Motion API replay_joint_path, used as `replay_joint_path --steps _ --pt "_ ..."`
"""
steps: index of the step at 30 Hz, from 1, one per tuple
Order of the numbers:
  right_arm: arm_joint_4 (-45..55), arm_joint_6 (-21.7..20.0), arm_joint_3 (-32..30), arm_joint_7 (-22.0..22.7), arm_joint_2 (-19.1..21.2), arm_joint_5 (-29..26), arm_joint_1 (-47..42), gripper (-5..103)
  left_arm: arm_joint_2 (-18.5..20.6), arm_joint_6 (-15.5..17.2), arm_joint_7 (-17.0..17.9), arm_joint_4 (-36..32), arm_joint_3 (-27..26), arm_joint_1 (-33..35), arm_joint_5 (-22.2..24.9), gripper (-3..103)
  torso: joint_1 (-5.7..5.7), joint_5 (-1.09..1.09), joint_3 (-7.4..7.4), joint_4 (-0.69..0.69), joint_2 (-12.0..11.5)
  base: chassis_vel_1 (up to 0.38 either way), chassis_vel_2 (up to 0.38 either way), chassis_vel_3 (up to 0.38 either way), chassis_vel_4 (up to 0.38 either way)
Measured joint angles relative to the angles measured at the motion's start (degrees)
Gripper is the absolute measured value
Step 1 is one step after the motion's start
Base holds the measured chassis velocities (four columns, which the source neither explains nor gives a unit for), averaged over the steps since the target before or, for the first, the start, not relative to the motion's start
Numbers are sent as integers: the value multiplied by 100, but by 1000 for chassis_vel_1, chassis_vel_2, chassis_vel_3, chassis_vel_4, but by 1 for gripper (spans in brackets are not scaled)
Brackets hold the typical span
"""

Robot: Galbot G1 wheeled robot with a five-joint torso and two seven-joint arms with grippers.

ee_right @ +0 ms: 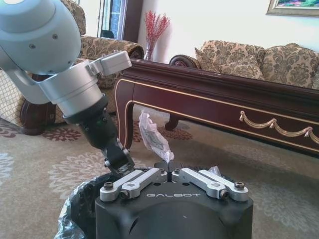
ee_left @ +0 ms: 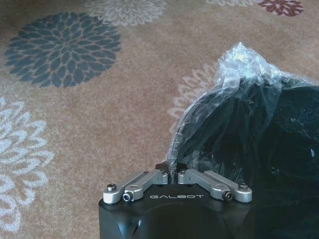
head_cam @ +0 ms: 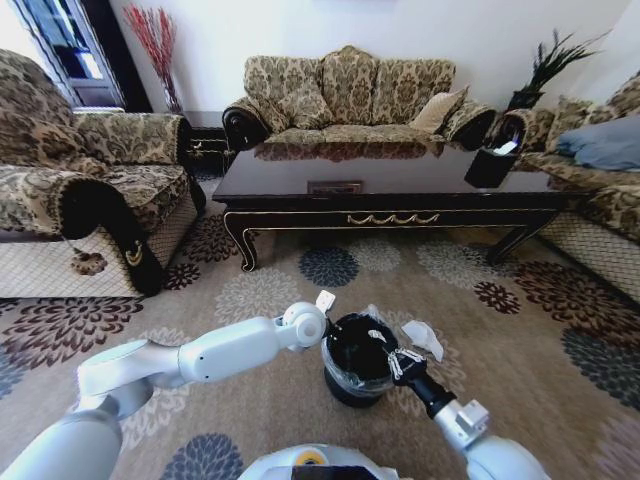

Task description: Move to the front of the table and pick up the trash from the floor, then place it into the trash bin.

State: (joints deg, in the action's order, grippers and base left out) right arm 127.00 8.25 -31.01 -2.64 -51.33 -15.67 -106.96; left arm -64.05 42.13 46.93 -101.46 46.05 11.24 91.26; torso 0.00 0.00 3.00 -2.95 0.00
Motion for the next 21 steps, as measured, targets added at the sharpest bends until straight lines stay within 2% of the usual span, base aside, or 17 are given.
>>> replay_joint_path --steps 7,11,13,18,21 --pt "-27 -22 52 30 -2 37 33 -2 44 1 32 -90 13 6 -50 4 0 0 0 0 0 0 0 0 0" --pt "-28 -31 66 30 -2 81 -17 19 51 1 33 -116 11 41 -57 4 0 0 0 -1 0 0 0 0 0" --pt "-28 -31 75 29 -2 91 -28 19 60 1 33 -116 5 37 -66 4 0 0 0 -1 0 0 0 0 0" --pt "-19 -29 96 29 -4 133 -39 41 122 1 35 -124 -8 -64 -69 4 0 0 0 0 0 0 0 0 0" --pt "10 -26 86 27 -10 140 -58 46 131 1 33 -133 -31 -80 -66 4 0 0 0 -1 0 0 0 0 0"
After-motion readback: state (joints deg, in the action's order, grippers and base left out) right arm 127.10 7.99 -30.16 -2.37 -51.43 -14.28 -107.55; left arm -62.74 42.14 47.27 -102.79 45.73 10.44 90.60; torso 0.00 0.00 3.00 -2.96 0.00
